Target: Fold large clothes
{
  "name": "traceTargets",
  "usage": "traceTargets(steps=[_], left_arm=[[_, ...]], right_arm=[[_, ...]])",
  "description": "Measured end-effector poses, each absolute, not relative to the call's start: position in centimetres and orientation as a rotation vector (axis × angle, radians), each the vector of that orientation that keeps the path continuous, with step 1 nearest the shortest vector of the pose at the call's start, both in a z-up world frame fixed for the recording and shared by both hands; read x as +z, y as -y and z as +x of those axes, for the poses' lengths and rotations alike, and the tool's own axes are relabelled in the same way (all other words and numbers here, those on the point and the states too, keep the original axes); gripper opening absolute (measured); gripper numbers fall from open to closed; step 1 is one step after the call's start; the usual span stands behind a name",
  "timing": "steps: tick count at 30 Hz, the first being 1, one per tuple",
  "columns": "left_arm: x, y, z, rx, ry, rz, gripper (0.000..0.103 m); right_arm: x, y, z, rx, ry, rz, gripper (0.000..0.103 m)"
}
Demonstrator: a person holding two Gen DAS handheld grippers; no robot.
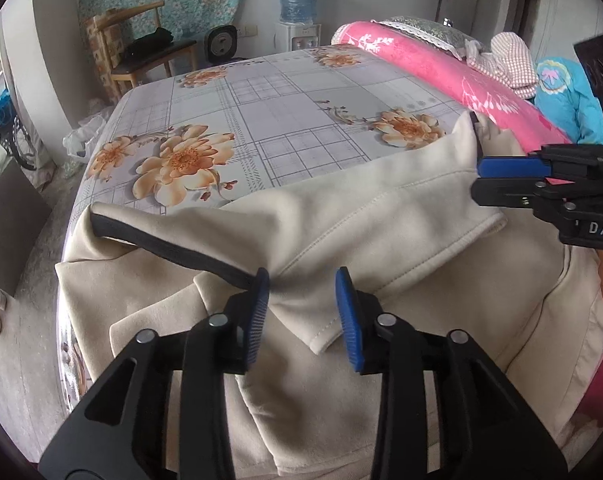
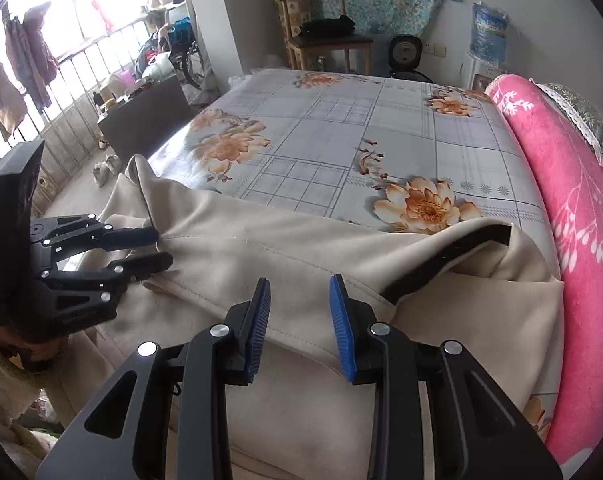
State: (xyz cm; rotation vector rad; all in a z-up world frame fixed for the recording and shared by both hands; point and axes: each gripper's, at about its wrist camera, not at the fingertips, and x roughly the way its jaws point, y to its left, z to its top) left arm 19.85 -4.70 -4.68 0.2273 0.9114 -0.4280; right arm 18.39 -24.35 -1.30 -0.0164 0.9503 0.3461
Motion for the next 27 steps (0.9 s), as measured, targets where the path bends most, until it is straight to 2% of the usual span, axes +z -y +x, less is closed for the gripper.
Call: traceTargets(steps=[3, 9, 13, 22, 27], left_arm=[[-5.5, 5.5, 19.0, -0.403, -0.919, 0.304, 0.039], [-4.4, 4.0, 17.6, -0.375, -0.930, 0.247, 0.040], [-2.7, 2.3, 16.1, -0.360, -0.910, 0.178, 0.043], [-0.2, -2.8, 10.7, -0.316, -0.881, 0.024, 0.045], [-0.4, -6.1, 6.8, -0.295, -0.873, -0.029, 0.045]], right_arm=[[-4.8, 23.3, 19.1, 0.294, -1.034, -0.073, 0.030], [-2.7, 23.8, 16.8, 0.230, -1.004, -0.032, 0.039], [-0.6, 24.4, 13.7, 0.228, -0.964, -0.009, 0.054], [1.2, 24.5, 7.1, 0.264, -0.937, 0.034, 0.068], [0.3, 22.7, 4.0, 0.340, -0.956, 0.020, 0.070]])
